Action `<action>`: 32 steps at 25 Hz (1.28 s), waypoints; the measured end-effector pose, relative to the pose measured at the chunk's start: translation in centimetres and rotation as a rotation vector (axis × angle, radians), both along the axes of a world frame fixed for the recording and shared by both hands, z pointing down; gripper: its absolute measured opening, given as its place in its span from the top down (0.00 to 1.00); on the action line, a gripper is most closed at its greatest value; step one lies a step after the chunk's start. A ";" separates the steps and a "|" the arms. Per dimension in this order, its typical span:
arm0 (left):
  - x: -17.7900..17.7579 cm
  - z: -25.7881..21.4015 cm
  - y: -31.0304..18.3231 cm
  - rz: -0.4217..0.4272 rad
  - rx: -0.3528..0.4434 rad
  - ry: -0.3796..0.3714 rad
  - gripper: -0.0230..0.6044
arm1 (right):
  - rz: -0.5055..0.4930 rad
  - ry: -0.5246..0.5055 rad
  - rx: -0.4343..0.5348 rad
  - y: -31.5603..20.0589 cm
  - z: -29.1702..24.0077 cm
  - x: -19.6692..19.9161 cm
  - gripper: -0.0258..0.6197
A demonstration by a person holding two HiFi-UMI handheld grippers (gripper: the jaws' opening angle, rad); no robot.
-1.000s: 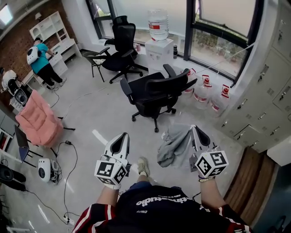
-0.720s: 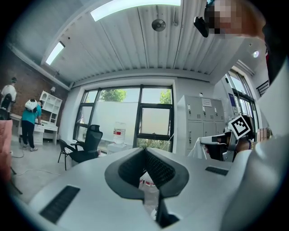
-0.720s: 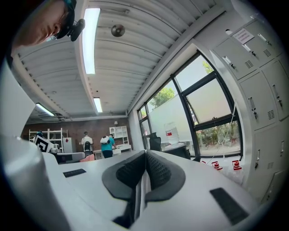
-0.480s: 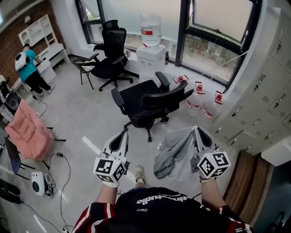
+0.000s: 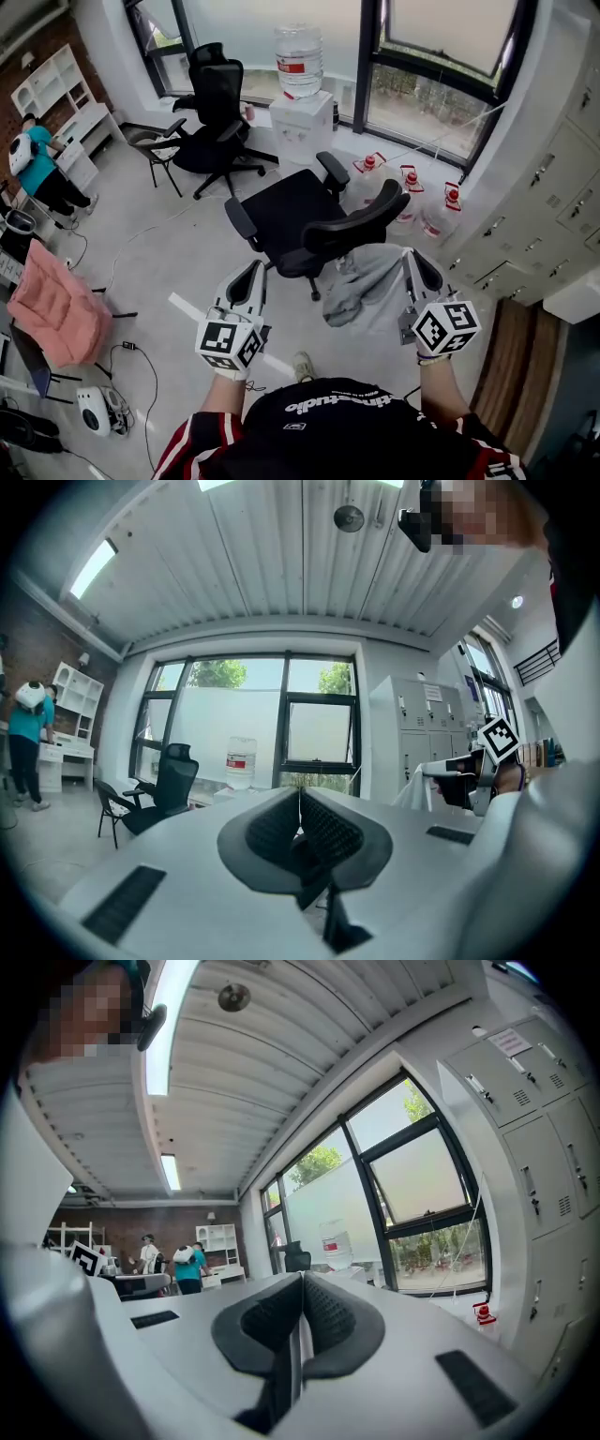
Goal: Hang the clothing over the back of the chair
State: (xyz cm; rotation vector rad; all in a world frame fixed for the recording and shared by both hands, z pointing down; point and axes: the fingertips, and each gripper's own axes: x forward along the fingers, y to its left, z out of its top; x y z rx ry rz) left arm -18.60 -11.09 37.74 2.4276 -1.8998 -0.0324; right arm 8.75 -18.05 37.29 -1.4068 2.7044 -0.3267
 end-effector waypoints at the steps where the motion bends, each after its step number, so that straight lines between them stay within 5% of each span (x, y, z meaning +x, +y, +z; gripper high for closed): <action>1: -0.8 0.0 -0.9 0.006 0.000 0.001 0.92 | 0.008 0.001 -0.001 -0.9 0.0 -0.7 0.93; 12: -7.0 1.2 -9.6 0.111 -0.007 0.006 0.92 | 0.120 -0.007 -0.009 -7.6 0.4 -5.7 0.93; 23: -6.0 2.6 -14.9 0.218 -0.025 0.032 0.92 | 0.168 0.054 -0.006 -11.0 0.5 -6.0 0.93; 32: -5.5 2.2 -18.3 0.211 -0.019 0.031 0.92 | 0.122 0.058 0.004 -14.2 0.1 -6.4 0.93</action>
